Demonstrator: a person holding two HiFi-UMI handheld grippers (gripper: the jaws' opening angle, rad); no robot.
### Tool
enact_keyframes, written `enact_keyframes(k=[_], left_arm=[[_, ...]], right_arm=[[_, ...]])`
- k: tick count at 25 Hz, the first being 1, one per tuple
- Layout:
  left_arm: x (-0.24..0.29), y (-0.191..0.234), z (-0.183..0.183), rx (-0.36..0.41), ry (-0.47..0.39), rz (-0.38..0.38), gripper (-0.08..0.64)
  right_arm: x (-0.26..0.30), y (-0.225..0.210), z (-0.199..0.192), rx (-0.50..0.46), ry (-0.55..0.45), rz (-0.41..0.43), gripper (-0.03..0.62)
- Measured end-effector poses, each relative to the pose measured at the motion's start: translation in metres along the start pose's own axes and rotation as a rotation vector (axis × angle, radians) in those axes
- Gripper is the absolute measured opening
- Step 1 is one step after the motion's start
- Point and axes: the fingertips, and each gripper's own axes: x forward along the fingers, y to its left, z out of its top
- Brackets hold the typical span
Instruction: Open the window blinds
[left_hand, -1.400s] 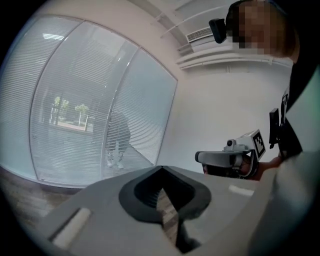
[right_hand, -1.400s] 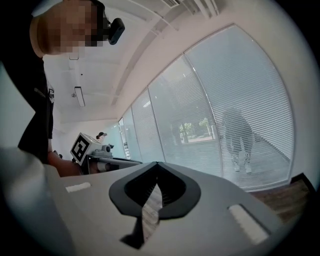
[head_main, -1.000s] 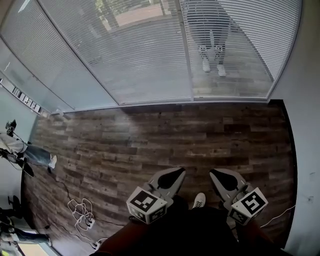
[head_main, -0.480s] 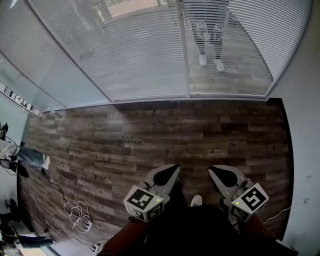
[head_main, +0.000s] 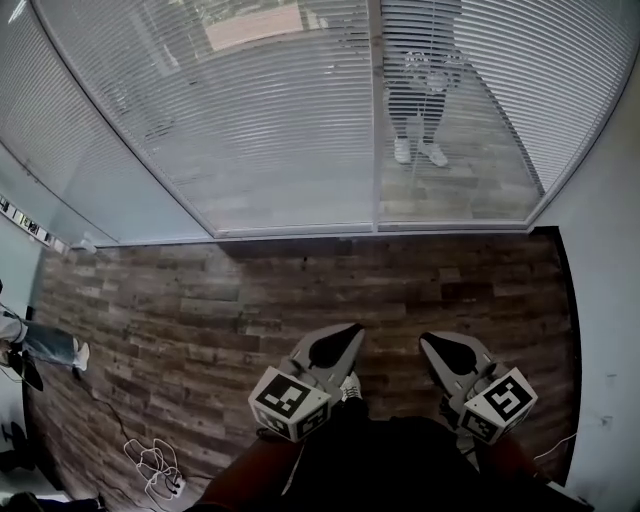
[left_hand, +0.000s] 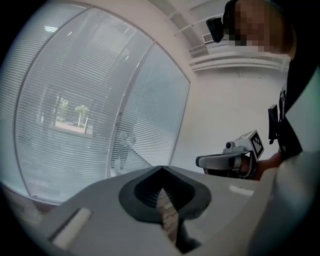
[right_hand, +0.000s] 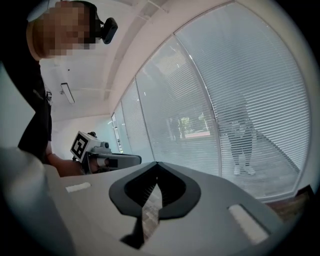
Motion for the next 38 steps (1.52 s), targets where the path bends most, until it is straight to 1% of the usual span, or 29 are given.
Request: enact_keyframes(k=[2,4,8,11,14,17,21,26,28,30,32,35,38], left_arm=[[0.003,0.026,0.015,0.011,-0.009,0.003,0.001],[0.006,0.050,0.023,0.018,-0.015,0.000,0.002],[0.008,0.091,0.030,0.011,-0.011,-0.011,0.002],[0.004,0.112,0.026,-0.002,-0.009,-0.025,0.000],[0.004,0.126,0.024,-0.021,-0.024,-0.041,0.002],[0.012,0.143,0.022,-0.041,-0.023,-0.032,0.001],[0.025,0.157,0.017,-0.062,-0.012,-0.025,0.002],[0.042,0.167,0.015,-0.057,0.018,-0.026,0.002],[0.052,0.176,0.016,-0.050,0.036,-0.012,0.002],[0.064,0.188,0.020,-0.060,0.041,0.012,0.002],[0.078,0.196,0.023,-0.068,0.036,0.017,0.002],[0.103,0.203,0.030,-0.056,0.033,0.032,0.001],[0.129,0.205,0.047,-0.049,0.021,0.043,0.001]], right_arm=[[0.023,-0.005,0.009,-0.008,-0.007,-0.016,0.028],[0.044,-0.010,0.016,-0.023,-0.014,-0.030,0.028],[0.084,-0.016,0.029,-0.043,-0.031,-0.053,0.028],[0.105,-0.012,0.031,-0.056,-0.021,-0.048,0.028],[0.120,-0.012,0.034,-0.056,-0.022,-0.042,0.028],[0.132,-0.028,0.026,-0.055,0.032,-0.062,0.028],[0.145,-0.045,0.024,-0.040,0.047,-0.064,0.028],[0.160,-0.059,0.027,-0.030,0.041,-0.047,0.028],[0.170,-0.069,0.028,-0.015,0.035,-0.034,0.028],[0.180,-0.082,0.030,-0.010,0.038,-0.023,0.028],[0.188,-0.096,0.037,-0.012,0.033,-0.015,0.028],[0.195,-0.124,0.045,-0.019,0.026,-0.018,0.028],[0.194,-0.152,0.057,-0.019,0.018,-0.023,0.028]])
